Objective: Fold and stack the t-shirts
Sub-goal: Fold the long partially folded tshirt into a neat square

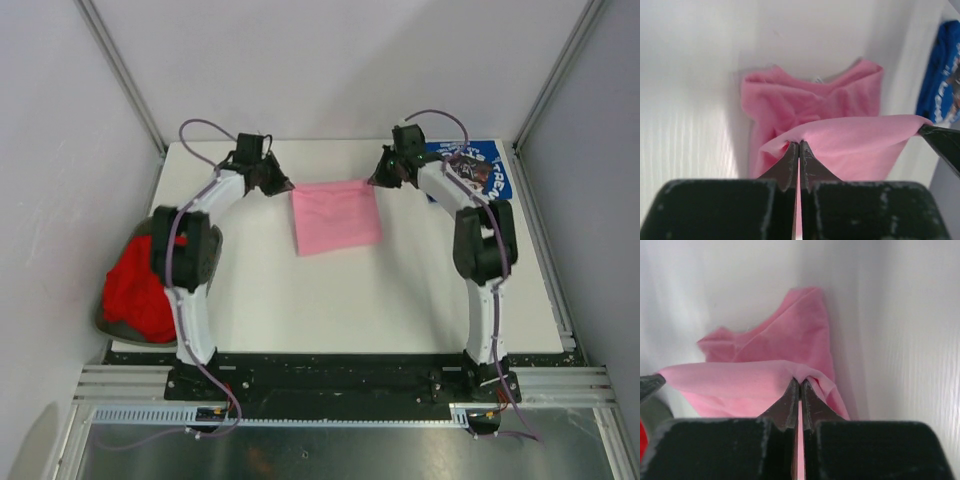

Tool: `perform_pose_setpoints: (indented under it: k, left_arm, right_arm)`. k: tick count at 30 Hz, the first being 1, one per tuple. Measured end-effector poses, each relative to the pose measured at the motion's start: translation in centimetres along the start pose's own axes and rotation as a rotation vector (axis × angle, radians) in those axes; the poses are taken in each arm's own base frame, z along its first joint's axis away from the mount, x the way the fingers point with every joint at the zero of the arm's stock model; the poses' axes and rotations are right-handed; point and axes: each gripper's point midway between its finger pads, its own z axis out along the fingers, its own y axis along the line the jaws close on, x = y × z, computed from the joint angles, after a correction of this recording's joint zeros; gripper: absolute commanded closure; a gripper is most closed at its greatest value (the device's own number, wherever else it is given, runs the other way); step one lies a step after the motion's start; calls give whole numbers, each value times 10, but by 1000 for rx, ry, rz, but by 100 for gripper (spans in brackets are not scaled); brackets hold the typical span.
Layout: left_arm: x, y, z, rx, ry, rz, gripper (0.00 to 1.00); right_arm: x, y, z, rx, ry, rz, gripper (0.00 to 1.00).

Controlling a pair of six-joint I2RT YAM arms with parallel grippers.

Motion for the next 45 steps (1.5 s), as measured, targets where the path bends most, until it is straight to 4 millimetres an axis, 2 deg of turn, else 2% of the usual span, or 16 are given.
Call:
perform_pose_setpoints:
  k: [3, 5, 7, 9, 11, 13, 18, 21, 28, 33, 36, 40, 45]
  left_arm:
    - [-9, 19, 47, -20, 23, -7, 100]
    - [-11, 33, 74, -33, 40, -18, 100]
    - [-7, 45, 90, -42, 62, -29, 100]
    - [-3, 51, 94, -46, 76, -38, 100]
    - [-7, 49, 93, -36, 69, -36, 100]
    - [-11, 45, 91, -22, 59, -29, 100]
    - [-20, 39, 83, -10, 38, -23, 100]
    - [-25, 39, 81, -6, 25, -25, 100]
    - [-23, 64, 81, -47, 30, -53, 100]
    - [-25, 70, 78, -57, 23, -62, 100]
    - [-26, 69, 78, -57, 20, -61, 100]
    - [-26, 69, 78, -53, 23, -63, 100]
    - [-24, 67, 78, -39, 33, -64, 100]
  right_arm:
    - [-13, -13, 50, -2, 7, 11, 90]
    - [-15, -22, 74, 2, 20, 21, 84]
    - [-13, -32, 92, 9, 38, 30, 82]
    - [-8, -40, 101, 23, 56, 36, 83]
    - [-7, -42, 101, 25, 60, 39, 82]
    - [-12, -39, 100, 19, 50, 37, 77]
    - [-18, -34, 98, 14, 31, 32, 46]
    - [-17, -33, 95, 28, 24, 21, 38]
    - [-10, -22, 70, 63, 4, -33, 39]
    - [-6, 3, 51, 47, -27, -110, 44]
    - [4, 24, 51, 18, -26, -173, 45]
    - [29, 37, 59, 4, 18, -232, 46]
    - [66, 29, 72, 33, 102, -264, 47]
